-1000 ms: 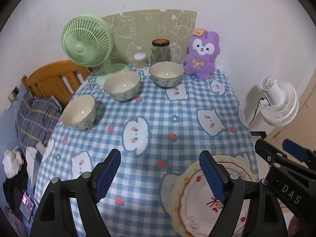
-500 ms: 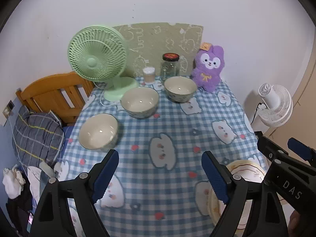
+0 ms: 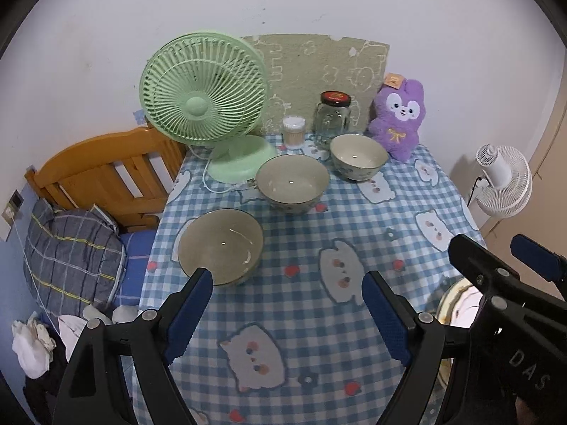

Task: Organize plates and bowls
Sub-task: 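Move both grippers toward the large cream bowl near the green fan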

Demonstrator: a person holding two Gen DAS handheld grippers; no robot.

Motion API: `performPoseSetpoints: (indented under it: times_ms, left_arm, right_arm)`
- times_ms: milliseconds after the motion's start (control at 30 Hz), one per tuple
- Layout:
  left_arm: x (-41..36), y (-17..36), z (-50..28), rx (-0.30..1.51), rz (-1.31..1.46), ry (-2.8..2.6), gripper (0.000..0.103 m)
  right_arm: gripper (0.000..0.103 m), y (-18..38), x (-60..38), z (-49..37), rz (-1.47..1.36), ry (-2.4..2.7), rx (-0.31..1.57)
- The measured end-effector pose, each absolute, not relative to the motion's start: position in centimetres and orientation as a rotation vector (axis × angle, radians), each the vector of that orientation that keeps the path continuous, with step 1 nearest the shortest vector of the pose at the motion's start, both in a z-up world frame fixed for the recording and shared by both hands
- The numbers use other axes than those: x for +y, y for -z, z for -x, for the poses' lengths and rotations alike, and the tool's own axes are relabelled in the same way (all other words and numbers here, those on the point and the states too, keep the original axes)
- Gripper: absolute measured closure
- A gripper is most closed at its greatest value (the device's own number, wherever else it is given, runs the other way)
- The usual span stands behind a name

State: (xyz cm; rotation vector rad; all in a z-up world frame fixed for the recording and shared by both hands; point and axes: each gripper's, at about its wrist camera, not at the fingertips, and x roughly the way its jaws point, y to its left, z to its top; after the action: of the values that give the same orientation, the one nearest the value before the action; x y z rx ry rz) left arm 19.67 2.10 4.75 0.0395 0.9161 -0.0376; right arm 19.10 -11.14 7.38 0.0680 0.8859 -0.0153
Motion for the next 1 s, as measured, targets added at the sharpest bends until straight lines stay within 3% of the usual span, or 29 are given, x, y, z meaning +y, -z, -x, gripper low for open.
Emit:
performPoseSetpoints:
  times_ms: [1000]
  left_arm:
    - [11.4, 4.1, -28.3, 0.974, -0.021, -0.076, 0.021]
  right_arm:
    - [0.023, 2.1, 0.4, -29.1, -0.048, -0.130, 0.930]
